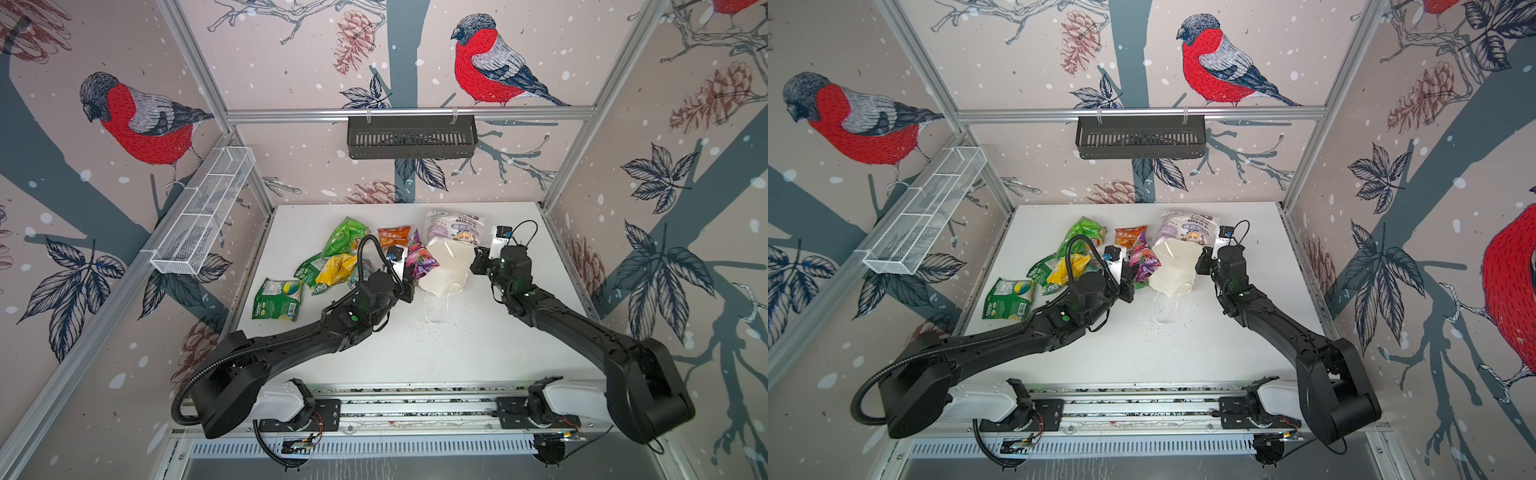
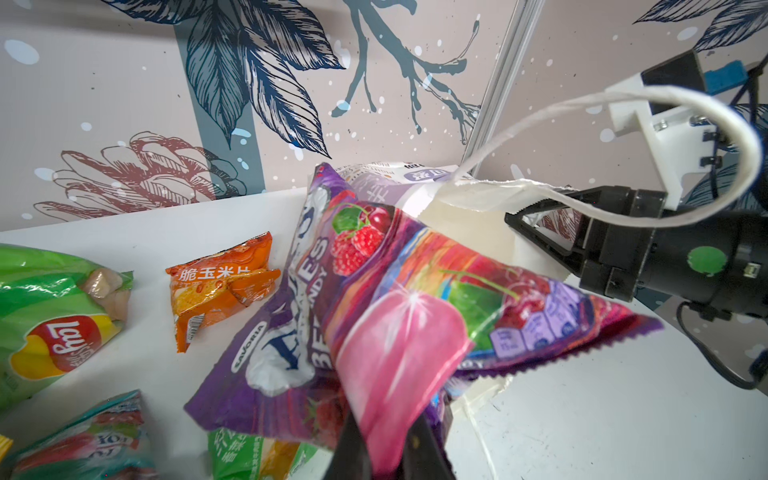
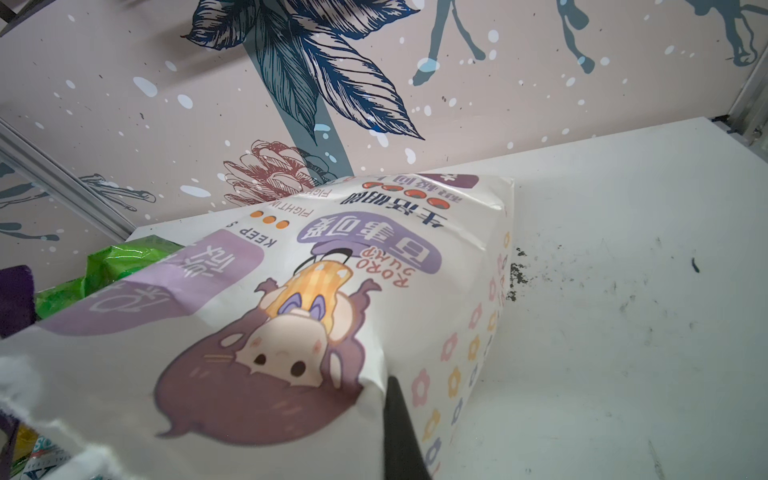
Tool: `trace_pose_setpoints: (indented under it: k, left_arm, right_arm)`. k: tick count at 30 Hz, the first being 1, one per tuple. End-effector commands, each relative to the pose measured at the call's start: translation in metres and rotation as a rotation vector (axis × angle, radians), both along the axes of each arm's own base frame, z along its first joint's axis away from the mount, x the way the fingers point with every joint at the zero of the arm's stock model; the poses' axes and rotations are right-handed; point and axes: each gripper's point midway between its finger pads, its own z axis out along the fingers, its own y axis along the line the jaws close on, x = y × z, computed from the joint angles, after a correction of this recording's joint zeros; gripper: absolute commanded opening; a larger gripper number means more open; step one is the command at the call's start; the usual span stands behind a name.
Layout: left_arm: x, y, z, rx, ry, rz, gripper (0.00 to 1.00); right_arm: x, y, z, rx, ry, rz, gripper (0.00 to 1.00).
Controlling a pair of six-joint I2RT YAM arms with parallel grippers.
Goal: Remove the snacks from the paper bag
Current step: 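Carry the Fox's bag toward the snacks while the right gripper releases the bag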
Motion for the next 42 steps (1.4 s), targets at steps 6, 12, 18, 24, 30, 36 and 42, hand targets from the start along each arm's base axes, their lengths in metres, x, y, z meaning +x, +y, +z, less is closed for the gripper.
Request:
trace_pose_setpoints:
  k: [6, 12, 18, 24, 30, 36, 42]
  left_arm:
    - [0.022, 0.032, 0.015, -0.057, 0.023, 0.084, 0.00]
    - [0.034, 0.057, 0.020, -0.066, 0.044, 0.150, 0.00]
    - [0.033, 0.066, 0.029, -0.090, 0.037, 0.166, 0.00]
    - [0.031, 0.064, 0.027, -0.092, 0.046, 0.156, 0.00]
    - [0.034, 0.063, 0.024, -0.085, 0.051, 0.154, 0.00]
    - [0.037, 0.063, 0.022, -0.076, 0.043, 0.165, 0.00]
    - [0.042, 0.063, 0.017, -0.066, 0.036, 0.174, 0.00]
  right_arm:
    - [0.012, -0.013, 0.010, -0.013, -0.031, -0.049, 0.00]
    - [0.032, -0.027, 0.000, -0.013, 0.003, -0.104, 0.00]
    - [0.056, -0.038, -0.023, -0.043, 0.111, -0.162, 0.00]
    - [0.062, -0.044, -0.028, -0.078, 0.156, -0.191, 0.12]
    - [0.054, -0.053, -0.013, -0.086, 0.122, -0.225, 0.64]
    - [0.044, -0.056, 0.002, -0.085, 0.108, -0.222, 0.84]
    - [0.024, -0.060, 0.024, -0.050, 0.043, -0.219, 1.00]
